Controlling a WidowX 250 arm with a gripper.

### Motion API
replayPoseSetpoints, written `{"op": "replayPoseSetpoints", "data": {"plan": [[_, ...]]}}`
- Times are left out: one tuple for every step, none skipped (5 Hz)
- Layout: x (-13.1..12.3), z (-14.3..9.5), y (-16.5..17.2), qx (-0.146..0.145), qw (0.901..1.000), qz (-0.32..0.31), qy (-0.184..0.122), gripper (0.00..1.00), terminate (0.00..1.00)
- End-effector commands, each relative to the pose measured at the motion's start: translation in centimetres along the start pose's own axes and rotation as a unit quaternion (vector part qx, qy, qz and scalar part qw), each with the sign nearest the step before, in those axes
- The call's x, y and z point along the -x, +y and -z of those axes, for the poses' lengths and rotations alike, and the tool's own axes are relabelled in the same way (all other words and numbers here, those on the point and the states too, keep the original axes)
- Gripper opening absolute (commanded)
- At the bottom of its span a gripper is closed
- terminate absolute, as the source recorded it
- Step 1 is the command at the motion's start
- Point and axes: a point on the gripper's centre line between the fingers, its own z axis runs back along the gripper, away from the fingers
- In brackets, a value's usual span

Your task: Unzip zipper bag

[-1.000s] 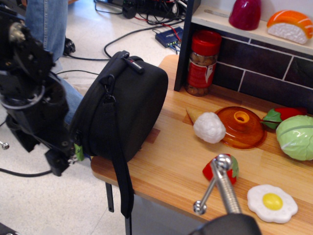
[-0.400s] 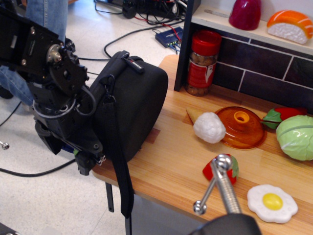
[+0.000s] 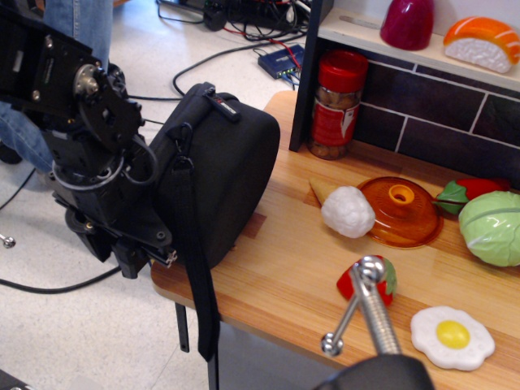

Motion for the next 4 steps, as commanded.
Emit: {"op": "replayPoseSetpoints", "data": {"plan": [[-2.1,-2.6,0.7,-0.003,0.9981,-0.017,-0.059,0.00,0.00],[-3.9,-5.2,0.8,0.008,0.9951,-0.046,-0.087,0.00,0.00],[-6.4,-7.9,0.8,0.024,0.9908,-0.082,-0.106,0.00,0.00],[-8.3,-9.4,0.4,0.030,0.9885,-0.108,-0.102,0.00,0.00]]}}
